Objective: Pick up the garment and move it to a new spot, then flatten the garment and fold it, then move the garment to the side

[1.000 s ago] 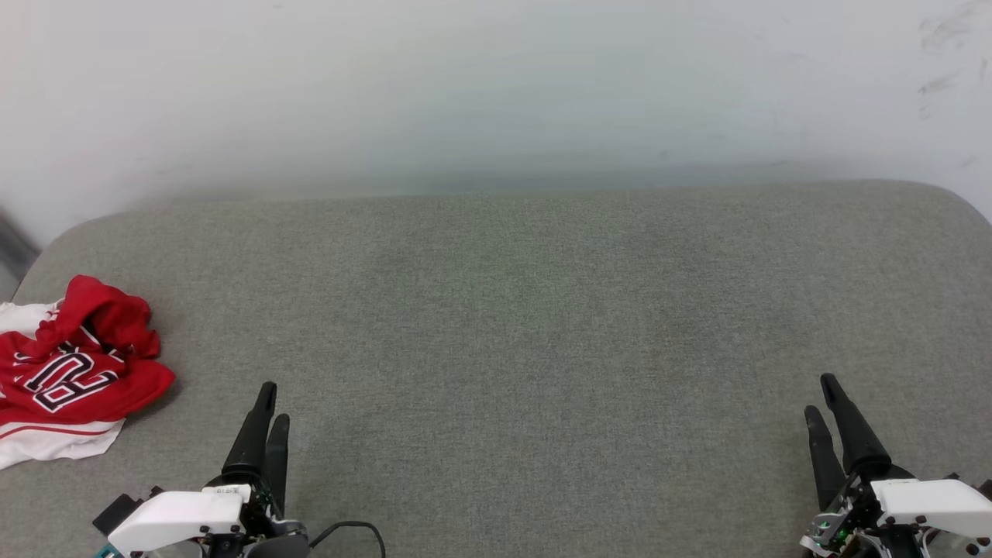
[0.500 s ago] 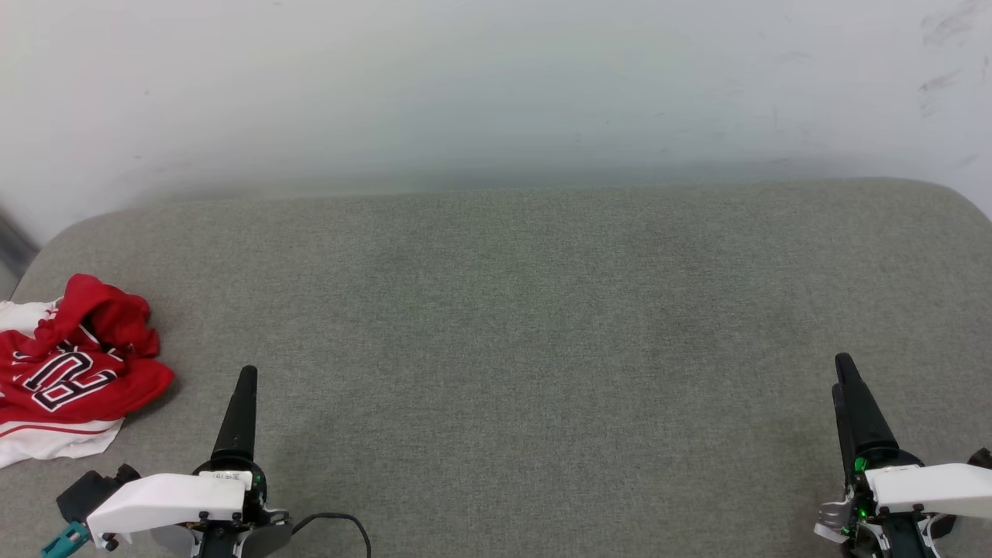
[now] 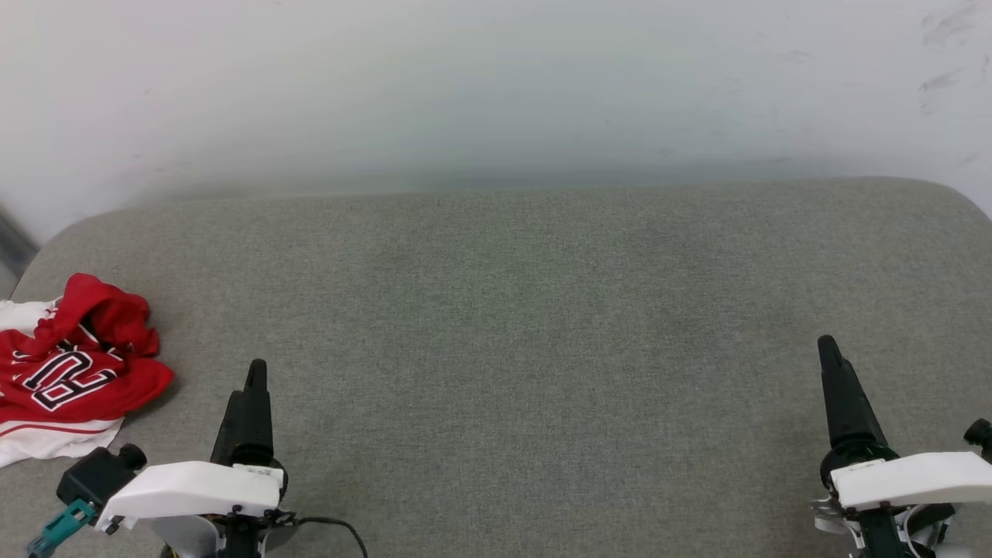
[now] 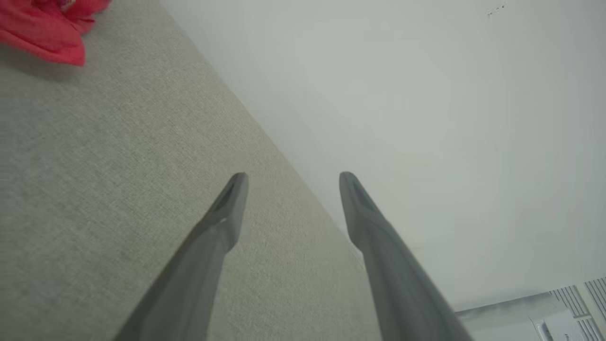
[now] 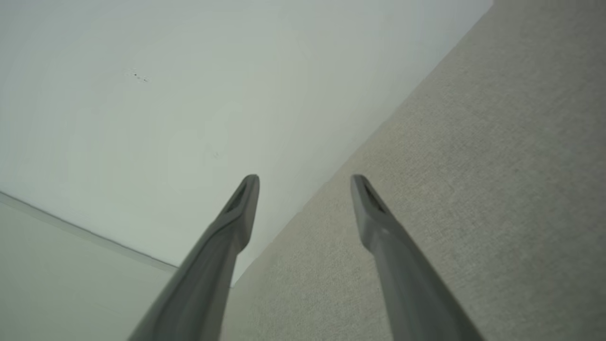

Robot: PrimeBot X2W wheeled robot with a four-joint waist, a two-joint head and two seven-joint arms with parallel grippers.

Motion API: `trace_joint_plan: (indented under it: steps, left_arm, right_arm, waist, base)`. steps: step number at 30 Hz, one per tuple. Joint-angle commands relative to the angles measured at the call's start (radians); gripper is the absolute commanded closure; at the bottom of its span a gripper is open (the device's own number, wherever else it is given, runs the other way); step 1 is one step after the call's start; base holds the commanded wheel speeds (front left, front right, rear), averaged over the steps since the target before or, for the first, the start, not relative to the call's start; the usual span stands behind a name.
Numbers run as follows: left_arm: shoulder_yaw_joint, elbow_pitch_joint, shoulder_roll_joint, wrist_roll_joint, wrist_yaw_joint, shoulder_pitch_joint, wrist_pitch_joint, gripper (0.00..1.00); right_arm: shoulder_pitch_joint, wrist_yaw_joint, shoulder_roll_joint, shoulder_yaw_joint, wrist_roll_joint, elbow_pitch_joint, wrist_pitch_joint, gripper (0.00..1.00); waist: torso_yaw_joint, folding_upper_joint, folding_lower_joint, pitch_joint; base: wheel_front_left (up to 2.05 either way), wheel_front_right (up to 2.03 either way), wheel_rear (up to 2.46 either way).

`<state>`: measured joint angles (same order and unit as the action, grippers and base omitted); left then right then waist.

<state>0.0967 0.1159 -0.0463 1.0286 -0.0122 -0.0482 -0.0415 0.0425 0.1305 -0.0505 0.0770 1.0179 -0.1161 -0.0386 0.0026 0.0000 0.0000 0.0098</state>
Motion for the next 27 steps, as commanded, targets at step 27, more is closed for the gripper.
trace_joint_plan:
  steps: [27]
  left_arm:
    - [-0.094, -0.035, -0.031, -0.485, 0.094, 0.02, -0.094, 0.0]
  right_arm:
    - [-0.03, 0.0, 0.0, -0.061, -0.495, 0.039, -0.096, 0.0]
  waist:
    - [0.004, 0.0, 0.0, 0.001]
  base:
    - [0.0, 0.0, 0.0]
